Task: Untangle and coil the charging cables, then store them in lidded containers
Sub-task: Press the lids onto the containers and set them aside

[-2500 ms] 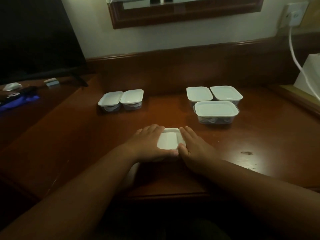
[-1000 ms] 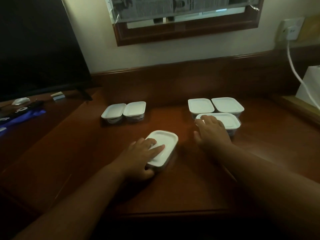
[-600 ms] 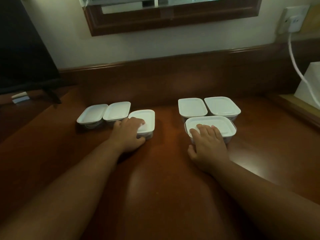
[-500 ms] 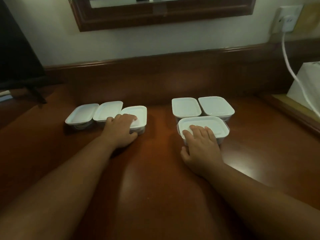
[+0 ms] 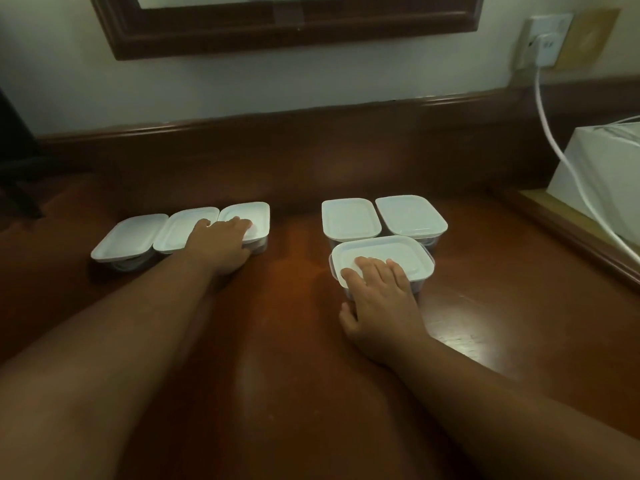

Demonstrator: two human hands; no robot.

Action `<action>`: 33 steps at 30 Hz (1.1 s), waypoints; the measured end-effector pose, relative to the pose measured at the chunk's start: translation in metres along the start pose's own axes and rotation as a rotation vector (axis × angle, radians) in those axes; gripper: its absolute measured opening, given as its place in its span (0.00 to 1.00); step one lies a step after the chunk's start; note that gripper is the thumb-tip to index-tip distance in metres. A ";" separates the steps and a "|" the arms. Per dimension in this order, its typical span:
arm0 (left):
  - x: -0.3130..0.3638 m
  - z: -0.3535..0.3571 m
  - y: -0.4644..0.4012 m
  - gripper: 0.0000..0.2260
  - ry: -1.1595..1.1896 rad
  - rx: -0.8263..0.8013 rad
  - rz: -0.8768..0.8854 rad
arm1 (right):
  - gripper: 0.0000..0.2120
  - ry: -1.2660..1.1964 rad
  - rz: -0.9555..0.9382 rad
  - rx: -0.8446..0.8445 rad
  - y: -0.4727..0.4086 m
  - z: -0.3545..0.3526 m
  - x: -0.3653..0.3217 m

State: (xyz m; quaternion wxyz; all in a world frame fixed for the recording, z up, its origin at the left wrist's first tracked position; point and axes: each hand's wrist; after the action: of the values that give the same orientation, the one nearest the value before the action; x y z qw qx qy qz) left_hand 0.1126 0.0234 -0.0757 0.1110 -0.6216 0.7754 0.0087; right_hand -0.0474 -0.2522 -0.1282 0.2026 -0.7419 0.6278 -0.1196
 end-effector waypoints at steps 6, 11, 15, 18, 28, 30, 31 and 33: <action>0.038 -0.027 0.022 0.33 0.209 0.101 0.137 | 0.22 0.004 -0.001 0.007 0.000 0.000 0.000; 0.097 -0.044 0.062 0.33 0.464 -0.002 0.517 | 0.19 -0.111 -0.117 -0.020 0.002 -0.010 0.000; 0.113 -0.049 0.085 0.42 0.391 -0.171 0.639 | 0.16 -0.369 -0.250 -0.067 0.007 -0.023 -0.001; 0.108 -0.044 0.106 0.42 0.442 -0.118 0.581 | 0.12 -0.454 -0.271 -0.031 0.011 -0.029 -0.005; 0.054 -0.032 0.172 0.36 0.283 -0.031 0.292 | 0.19 -0.272 -0.078 -0.155 -0.012 -0.026 -0.017; 0.046 -0.027 0.181 0.36 0.280 -0.005 0.259 | 0.27 -0.208 -0.051 -0.196 -0.027 -0.021 -0.022; 0.042 -0.026 0.184 0.36 0.265 -0.004 0.245 | 0.29 -0.165 -0.037 -0.213 -0.036 -0.019 -0.022; 0.035 -0.026 0.188 0.38 0.228 -0.007 0.220 | 0.34 -0.051 -0.004 -0.256 -0.056 -0.014 -0.019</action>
State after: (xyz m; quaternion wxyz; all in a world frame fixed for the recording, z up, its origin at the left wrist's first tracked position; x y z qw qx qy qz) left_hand -0.0801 0.0278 -0.0798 0.0184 -0.5304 0.8463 -0.0473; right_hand -0.0077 -0.2283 -0.0895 0.1221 -0.7659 0.6310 -0.0202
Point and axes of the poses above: each hand's wrist, its own y-axis away from the middle knuckle, its own z-axis out of the palm, x = y × z, and after that the axes turned 2 degrees about y, right-handed
